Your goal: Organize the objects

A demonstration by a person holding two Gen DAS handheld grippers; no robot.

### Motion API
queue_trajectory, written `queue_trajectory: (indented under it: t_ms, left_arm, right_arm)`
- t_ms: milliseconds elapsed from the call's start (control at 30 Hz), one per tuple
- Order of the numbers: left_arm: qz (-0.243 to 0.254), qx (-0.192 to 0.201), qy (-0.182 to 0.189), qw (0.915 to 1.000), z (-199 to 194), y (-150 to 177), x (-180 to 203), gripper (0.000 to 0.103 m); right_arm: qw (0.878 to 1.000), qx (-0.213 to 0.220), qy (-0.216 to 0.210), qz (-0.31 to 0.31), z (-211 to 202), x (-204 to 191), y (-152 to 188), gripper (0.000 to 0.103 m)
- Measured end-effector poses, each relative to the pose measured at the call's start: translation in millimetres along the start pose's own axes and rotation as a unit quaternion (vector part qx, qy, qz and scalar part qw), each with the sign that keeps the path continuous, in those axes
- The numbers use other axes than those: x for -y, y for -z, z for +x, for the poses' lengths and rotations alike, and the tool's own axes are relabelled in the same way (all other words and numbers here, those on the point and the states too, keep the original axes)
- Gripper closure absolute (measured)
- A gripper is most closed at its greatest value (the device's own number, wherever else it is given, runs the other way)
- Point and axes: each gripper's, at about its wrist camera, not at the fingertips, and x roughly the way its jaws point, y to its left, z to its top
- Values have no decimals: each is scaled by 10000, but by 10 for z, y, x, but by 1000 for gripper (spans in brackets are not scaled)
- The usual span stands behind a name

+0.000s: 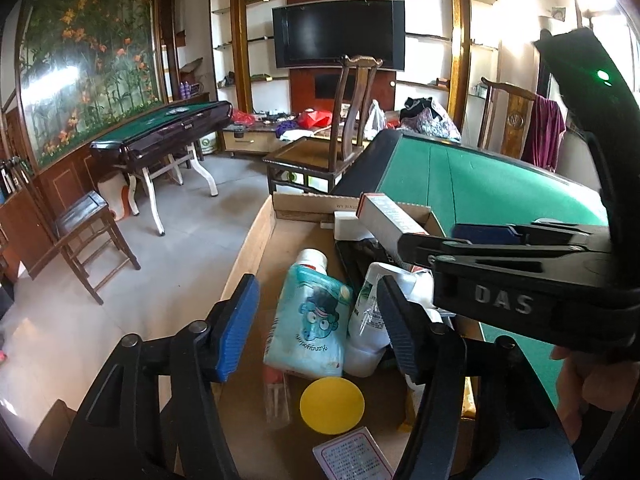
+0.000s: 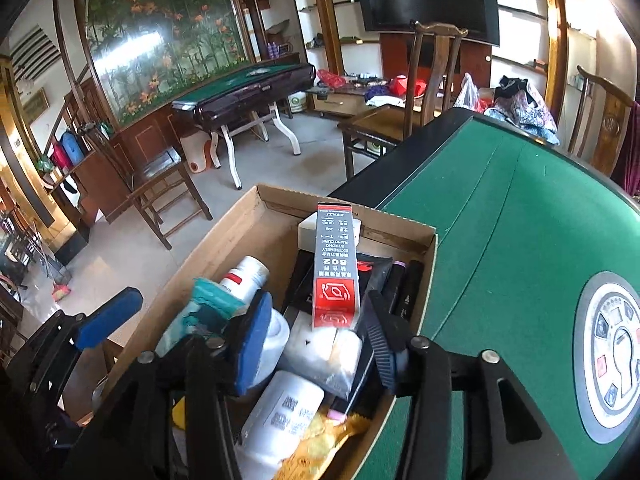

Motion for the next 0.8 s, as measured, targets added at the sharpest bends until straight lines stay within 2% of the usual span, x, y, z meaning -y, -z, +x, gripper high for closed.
queue_trajectory:
  t_ms: [167,233,300,467,533,600,733,800]
  left_arm:
    - [23,201,-126,9997,-152,14,11,34]
    - [68,280,-246,9993,-207,31,25,29]
    - [137,326,-319,9989,-244,66,56,24]
    - [28,320,-45,9995,-318,172,44,24]
    - [-73,319,260,9991,-367,225,40,24]
    - [-193,164,198,9995,-395,248,46,24]
    - [-195,135,-289,9993,-501,301,59,24]
    - [-117,318,-110,9994,-582,326,57,24]
  right_arm:
    - [9992,341,133,140,-308,30,147,40]
    - [9984,515,161,187,-449,27,231,34]
    - [9968,747,215,212,-608,15,342,33]
    - [9917,1178,451,240,-929,8,656,28]
    - [9902,1284,463,308,-1017,50,776,27]
    - [9890,1365,437,360,-1093,109,870,27]
    - [9874,1460,363,498,-1178,209,1032,27]
    - [9879,1432,349,480,-1162,229,1098,27]
